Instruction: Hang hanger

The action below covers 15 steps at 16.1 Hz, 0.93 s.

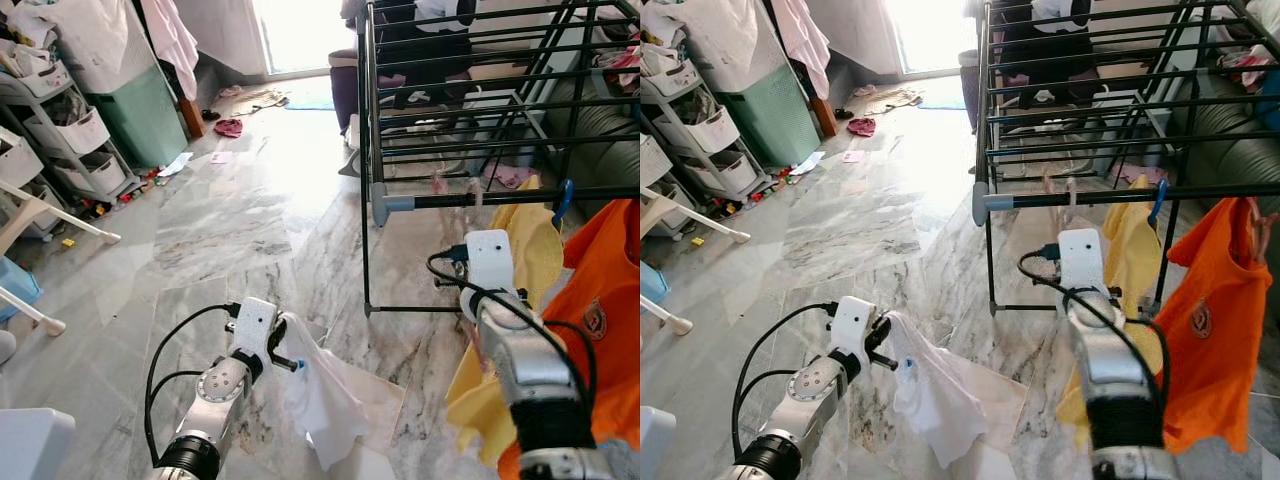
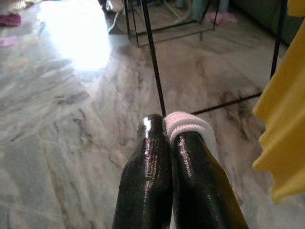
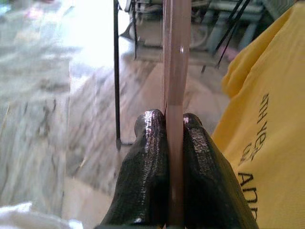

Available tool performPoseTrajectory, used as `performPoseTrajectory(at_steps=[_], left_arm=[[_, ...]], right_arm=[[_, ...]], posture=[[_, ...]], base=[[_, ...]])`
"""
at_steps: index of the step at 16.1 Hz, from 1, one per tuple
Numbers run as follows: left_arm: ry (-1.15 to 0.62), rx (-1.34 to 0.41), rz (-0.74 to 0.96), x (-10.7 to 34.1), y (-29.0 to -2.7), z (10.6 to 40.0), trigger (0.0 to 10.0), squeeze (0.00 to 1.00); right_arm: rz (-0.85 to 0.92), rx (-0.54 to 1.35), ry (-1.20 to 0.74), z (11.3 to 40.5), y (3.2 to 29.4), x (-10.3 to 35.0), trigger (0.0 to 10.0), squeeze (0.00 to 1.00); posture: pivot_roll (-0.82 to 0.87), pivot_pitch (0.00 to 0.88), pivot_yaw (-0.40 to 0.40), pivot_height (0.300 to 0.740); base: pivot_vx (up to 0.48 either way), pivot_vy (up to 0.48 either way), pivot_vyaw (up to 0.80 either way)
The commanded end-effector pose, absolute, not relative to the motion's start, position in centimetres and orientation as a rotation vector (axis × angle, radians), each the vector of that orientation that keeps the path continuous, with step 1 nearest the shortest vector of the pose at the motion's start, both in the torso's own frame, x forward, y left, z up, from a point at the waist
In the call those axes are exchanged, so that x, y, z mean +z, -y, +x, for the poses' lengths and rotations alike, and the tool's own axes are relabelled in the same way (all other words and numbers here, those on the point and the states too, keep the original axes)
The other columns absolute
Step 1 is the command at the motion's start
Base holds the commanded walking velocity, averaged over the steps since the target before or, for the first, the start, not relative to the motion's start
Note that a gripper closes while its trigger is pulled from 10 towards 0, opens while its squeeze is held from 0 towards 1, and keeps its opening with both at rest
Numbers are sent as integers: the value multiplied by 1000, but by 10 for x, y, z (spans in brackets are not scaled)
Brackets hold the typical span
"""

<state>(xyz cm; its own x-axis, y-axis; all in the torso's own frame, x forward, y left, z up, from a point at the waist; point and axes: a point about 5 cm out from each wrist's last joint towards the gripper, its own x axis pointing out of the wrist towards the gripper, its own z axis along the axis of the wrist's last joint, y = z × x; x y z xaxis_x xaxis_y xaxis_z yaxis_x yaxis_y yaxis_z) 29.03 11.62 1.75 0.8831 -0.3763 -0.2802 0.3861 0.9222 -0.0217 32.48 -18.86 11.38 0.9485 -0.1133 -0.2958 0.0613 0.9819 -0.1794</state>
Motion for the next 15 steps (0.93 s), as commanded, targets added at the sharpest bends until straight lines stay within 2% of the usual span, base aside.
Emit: performPoseTrajectory(at_steps=[1,6,11,15], left_arm=[[-208,-374,23,29,-122,296,10000,0],[-159,-326,38,35,-126,298,10000,0],[-173,-297,68,35,-132,300,10000,0],[-196,-268,100,30,-132,298,10000,0]], right_arm=[[-177,-79,-252,322,180,122,10000,0],[-228,-105,-133,287,170,112,10000,0],[-296,-106,-137,260,183,84,10000,0],[-340,-82,-242,245,189,48,10000,0]], posture=[[-263,0,136,740],[-266,0,143,740],[-268,0,152,740],[-267,0,148,740]], base=[[0,0,0],[0,0,0],[0,0,0],[0,0,0]])
